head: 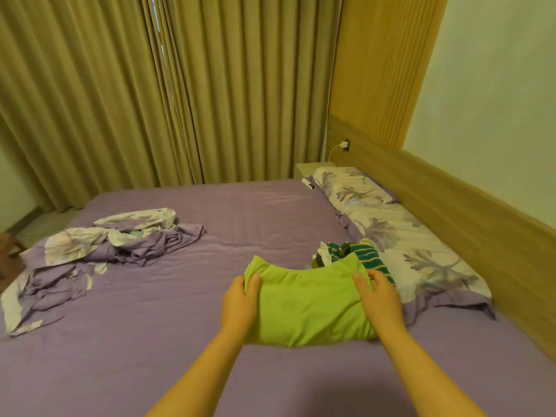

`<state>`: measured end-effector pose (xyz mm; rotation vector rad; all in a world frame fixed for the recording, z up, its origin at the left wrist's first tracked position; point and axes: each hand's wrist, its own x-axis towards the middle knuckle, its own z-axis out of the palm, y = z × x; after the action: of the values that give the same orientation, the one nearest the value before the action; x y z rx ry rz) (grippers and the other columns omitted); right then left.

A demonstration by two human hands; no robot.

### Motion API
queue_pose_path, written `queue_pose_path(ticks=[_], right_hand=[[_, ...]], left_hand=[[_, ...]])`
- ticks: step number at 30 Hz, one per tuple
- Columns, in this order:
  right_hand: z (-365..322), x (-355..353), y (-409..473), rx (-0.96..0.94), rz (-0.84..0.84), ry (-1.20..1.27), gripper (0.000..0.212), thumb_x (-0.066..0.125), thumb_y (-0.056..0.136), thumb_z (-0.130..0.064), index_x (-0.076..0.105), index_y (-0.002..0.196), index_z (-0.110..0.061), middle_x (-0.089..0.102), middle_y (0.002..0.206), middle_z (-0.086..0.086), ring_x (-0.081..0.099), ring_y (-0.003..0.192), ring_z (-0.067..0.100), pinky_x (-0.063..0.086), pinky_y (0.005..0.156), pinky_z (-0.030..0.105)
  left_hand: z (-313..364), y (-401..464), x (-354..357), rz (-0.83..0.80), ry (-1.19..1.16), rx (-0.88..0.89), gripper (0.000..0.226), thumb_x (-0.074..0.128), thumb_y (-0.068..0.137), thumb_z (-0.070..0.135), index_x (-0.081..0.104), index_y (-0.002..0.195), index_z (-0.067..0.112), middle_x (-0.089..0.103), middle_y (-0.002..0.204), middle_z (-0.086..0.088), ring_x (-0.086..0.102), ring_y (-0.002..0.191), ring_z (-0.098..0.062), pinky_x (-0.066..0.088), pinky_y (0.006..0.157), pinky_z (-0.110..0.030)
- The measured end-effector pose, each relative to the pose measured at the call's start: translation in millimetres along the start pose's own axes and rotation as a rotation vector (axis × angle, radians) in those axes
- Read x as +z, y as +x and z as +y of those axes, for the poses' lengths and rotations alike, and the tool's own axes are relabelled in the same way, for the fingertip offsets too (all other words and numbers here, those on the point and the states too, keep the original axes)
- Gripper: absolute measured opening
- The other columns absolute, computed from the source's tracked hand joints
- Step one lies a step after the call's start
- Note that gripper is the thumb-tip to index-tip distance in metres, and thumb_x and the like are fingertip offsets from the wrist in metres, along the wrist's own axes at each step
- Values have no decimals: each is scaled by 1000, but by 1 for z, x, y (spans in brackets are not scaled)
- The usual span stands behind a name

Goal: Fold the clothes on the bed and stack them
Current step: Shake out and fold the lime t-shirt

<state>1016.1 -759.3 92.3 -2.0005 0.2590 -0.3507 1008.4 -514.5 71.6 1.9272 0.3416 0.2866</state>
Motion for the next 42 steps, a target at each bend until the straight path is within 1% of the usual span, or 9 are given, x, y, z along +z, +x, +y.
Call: queue_pose_path(ticks=[2, 7, 13, 19, 23, 29, 37, 40, 42], right_hand=[[5, -34, 17, -15, -40, -19, 25, 56, 94, -29, 60, 107, -8, 58, 92, 3, 56, 94, 27, 35, 71, 30], [16, -108, 56, -30, -77, -71, 25, 57, 93, -32, 58, 103, -9, 56, 90, 3, 50, 85, 21, 33, 69, 30], [39, -147, 108, -10, -124, -131, 18, 55, 94, -32, 54, 94, -14, 58, 88, 5, 55, 88, 27, 35, 68, 32], [92, -138, 129, 60, -84, -221, 12, 50, 96, -25, 55, 95, -13, 64, 91, 14, 59, 89, 32, 40, 69, 37], [117, -132, 157, 98, -119, -298, 22, 45, 98, -28, 57, 107, -13, 65, 97, 14, 58, 88, 31, 39, 67, 35], [136, -112, 237, 35, -210, -281, 26, 39, 100, -31, 54, 111, -12, 63, 92, 12, 55, 83, 29, 38, 66, 36], [178, -65, 330, 34, -266, -306, 32, 32, 102, -32, 52, 117, -12, 61, 91, 9, 52, 80, 26, 38, 66, 35], [197, -48, 346, 61, -258, -257, 33, 34, 101, -31, 51, 120, -10, 63, 97, 13, 50, 80, 25, 36, 66, 34], [209, -34, 355, 57, -255, -206, 32, 36, 101, -28, 51, 120, -6, 62, 94, 14, 49, 77, 25, 35, 65, 34]], left_hand=[[23, -17, 28, 35, 16, -11, 39, 51, 97, 27, 34, 64, 18, 41, 62, 1, 37, 63, -19, 19, 58, -37], [74, -48, 92, 55, 17, -20, 39, 48, 99, 29, 33, 65, 16, 40, 64, -1, 37, 64, -21, 22, 55, -38], [113, -47, 142, 89, 21, 49, 40, 48, 99, 28, 30, 65, 16, 37, 60, 1, 33, 56, -15, 25, 50, -32], [86, -17, 186, -6, 110, -3, 37, 46, 99, 30, 35, 66, 16, 44, 64, 0, 40, 62, -21, 26, 55, -36], [68, 10, 221, -40, 145, -73, 31, 45, 99, 32, 42, 70, 20, 54, 74, -4, 50, 75, -29, 33, 62, -35], [67, 52, 264, 63, 133, -126, 33, 45, 99, 32, 41, 69, 19, 55, 76, -10, 50, 76, -32, 30, 61, -36], [50, 125, 325, 134, 152, -166, 35, 44, 100, 34, 44, 73, 11, 50, 68, -3, 45, 66, -23, 31, 59, -37], [37, 148, 342, 125, 149, -172, 36, 43, 100, 35, 40, 69, 16, 48, 65, 0, 44, 64, -19, 31, 57, -35], [25, 162, 351, 131, 155, -190, 34, 43, 99, 35, 41, 69, 20, 50, 66, 2, 47, 66, -20, 32, 58, -35]])
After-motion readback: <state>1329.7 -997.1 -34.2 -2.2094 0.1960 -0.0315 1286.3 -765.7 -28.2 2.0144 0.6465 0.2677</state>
